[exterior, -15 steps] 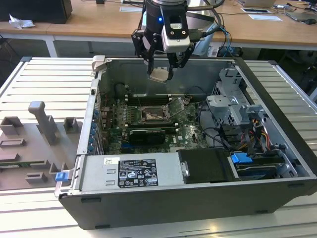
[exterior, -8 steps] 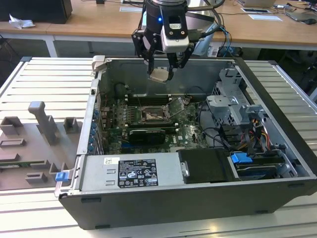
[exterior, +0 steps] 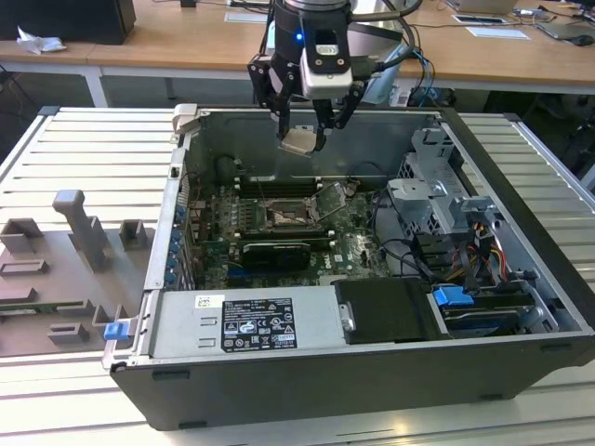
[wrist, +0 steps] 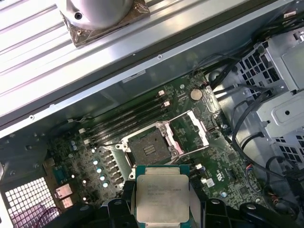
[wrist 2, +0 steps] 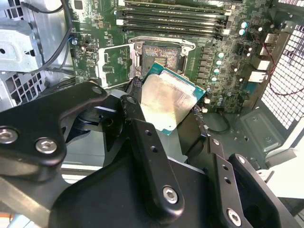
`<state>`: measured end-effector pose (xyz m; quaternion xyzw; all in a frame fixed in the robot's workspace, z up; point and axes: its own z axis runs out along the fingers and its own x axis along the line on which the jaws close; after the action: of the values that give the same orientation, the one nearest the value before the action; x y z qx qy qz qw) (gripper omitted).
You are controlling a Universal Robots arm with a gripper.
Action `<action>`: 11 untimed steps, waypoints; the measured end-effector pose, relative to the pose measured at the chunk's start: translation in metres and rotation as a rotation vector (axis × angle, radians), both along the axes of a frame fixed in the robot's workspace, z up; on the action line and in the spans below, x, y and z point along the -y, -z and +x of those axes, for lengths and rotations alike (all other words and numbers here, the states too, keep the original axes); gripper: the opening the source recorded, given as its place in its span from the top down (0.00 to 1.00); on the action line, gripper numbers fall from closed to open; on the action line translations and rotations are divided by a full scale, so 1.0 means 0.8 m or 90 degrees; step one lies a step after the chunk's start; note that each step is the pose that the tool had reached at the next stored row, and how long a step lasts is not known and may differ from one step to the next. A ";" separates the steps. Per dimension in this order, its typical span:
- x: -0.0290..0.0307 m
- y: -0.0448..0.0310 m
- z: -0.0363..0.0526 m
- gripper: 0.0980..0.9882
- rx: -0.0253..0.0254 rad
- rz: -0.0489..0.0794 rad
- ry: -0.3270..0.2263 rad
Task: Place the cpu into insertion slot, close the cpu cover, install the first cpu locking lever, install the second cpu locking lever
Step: 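Place the cpu into insertion slot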
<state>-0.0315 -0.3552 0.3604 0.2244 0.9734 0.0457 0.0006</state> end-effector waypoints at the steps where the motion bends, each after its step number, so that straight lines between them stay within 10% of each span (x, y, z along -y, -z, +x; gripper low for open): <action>1: 0.0000 0.0001 0.000 0.50 0.0000 0.000 0.005; 11: 0.0000 0.0005 0.000 0.50 0.0000 0.000 0.039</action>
<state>-0.0315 -0.3552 0.3600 0.2541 0.9661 0.0457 0.0020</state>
